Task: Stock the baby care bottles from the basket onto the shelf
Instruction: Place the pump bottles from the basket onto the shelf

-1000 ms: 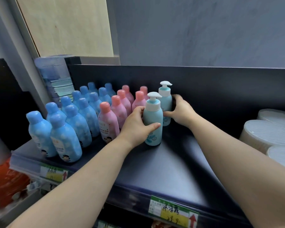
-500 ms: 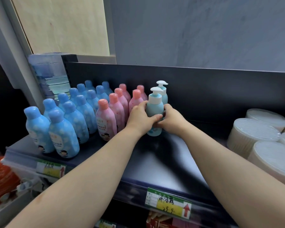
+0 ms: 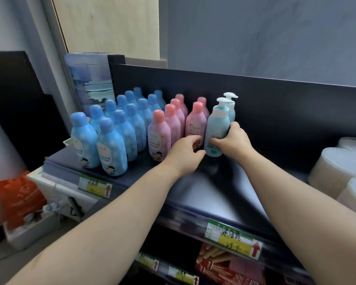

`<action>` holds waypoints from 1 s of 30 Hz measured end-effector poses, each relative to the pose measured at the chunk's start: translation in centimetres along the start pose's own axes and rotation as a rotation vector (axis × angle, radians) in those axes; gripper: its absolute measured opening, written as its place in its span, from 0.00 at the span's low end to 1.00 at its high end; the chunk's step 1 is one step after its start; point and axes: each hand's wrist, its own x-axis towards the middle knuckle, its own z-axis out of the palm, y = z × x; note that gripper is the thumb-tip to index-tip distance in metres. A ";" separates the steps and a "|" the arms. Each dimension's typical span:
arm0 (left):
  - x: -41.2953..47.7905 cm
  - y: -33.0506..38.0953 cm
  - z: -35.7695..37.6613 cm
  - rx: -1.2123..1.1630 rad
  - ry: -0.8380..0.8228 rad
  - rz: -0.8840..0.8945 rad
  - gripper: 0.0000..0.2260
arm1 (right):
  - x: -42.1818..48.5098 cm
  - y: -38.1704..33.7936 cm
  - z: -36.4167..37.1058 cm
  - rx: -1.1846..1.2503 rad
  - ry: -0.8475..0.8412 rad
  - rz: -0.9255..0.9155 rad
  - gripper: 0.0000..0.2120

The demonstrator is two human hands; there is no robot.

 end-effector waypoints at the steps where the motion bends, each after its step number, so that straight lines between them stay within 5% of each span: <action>1: -0.6 0.2 -0.3 -0.008 -0.001 -0.002 0.23 | -0.1 0.0 0.1 -0.005 0.016 0.014 0.24; 8: -7.3 -0.3 -3.8 -0.127 0.030 0.039 0.20 | -3.3 -3.4 -0.3 -0.021 0.187 0.069 0.37; 11: -11.3 -2.4 -6.6 -0.154 0.076 0.044 0.15 | -8.2 -7.2 0.7 0.040 0.224 -0.085 0.29; 18: -22.2 -12.9 -13.9 0.010 0.193 -0.104 0.13 | -22.5 -12.3 9.8 0.090 -0.161 -0.299 0.09; 30: -42.3 -30.9 -18.4 0.531 -0.063 -0.564 0.20 | -35.4 -9.9 30.3 -0.372 -0.717 -0.410 0.25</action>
